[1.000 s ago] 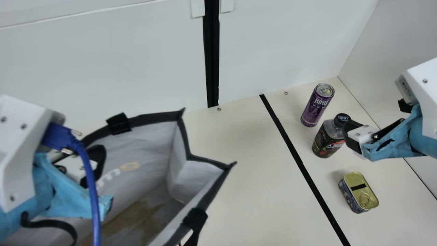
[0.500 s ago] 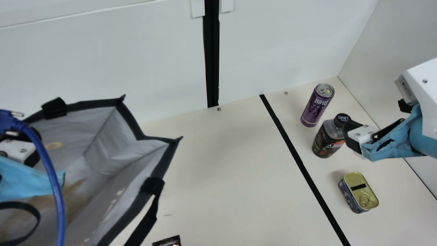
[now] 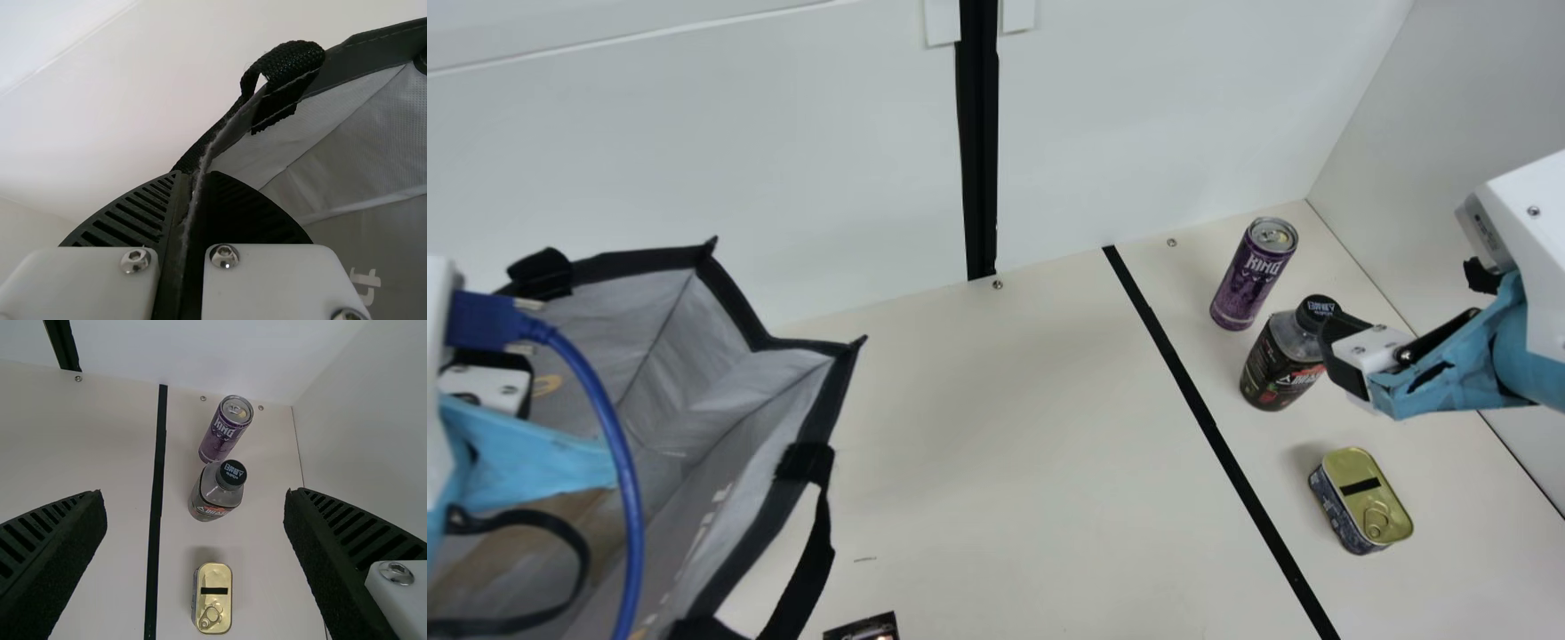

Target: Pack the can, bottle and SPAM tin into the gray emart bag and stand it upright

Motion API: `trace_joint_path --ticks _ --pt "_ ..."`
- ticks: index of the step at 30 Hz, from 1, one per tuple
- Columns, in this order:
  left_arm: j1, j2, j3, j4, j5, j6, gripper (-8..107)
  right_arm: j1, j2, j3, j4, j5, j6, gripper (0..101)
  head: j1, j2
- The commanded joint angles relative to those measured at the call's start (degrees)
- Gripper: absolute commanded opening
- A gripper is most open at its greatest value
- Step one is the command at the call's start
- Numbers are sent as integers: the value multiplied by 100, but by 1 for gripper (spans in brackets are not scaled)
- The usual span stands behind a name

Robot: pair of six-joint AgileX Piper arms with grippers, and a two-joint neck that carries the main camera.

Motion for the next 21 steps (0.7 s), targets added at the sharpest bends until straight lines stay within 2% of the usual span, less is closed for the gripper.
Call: trace_joint_path --ticks 1,10,21 --pt "-77 24 177 55 1 -267 -8 0 0 0 0 0 0 95 -130 -5" --pt "-442 177 597 44 1 -889 -8 0 0 0 0 0 0 95 -130 -5" --pt "-850 417 633 -200 1 -1231 -8 0 0 0 0 0 0 95 -130 -5"
